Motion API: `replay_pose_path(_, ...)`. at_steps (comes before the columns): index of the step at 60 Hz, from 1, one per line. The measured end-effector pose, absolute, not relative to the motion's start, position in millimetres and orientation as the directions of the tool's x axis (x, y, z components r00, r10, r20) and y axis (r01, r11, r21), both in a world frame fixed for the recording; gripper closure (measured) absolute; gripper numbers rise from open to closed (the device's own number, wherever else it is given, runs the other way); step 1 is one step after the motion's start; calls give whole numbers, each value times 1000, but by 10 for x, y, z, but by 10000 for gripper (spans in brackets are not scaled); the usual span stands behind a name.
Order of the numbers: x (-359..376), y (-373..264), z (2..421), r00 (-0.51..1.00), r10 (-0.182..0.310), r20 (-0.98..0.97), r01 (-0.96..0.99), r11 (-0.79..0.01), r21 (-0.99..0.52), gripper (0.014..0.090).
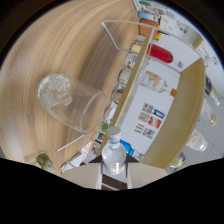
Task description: Make me a cup of Mojito.
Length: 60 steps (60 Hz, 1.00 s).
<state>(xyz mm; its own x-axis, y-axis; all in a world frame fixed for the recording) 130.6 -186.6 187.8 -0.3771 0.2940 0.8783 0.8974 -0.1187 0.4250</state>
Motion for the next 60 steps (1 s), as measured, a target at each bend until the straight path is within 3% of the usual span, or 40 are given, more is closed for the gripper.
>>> replay_pose_path(7,1271,-1900,1966,-154,285,946,965,-163,206,715)
replay_pose_path(14,1132,-1997,2089,270,269,924,956,-190,-224,715)
replay_pose_path(19,1069,-2071,2244,559,218,800,828,-189,-527,713)
replay_pose_path(27,1125,-2177,2087,867,175,466,497,-262,-827,713)
replay_pose_path(34,1183,-2198,1760,970,147,192,231,-329,-916,714)
replay_pose_path(41,1289,-2180,1304,994,99,47,84,-410,-908,715)
replay_pose_path(50,1421,-2178,699,998,47,-35,-6,-507,-862,714)
replay_pose_path(60,1511,-2184,323,998,17,-56,-36,-570,-821,715)
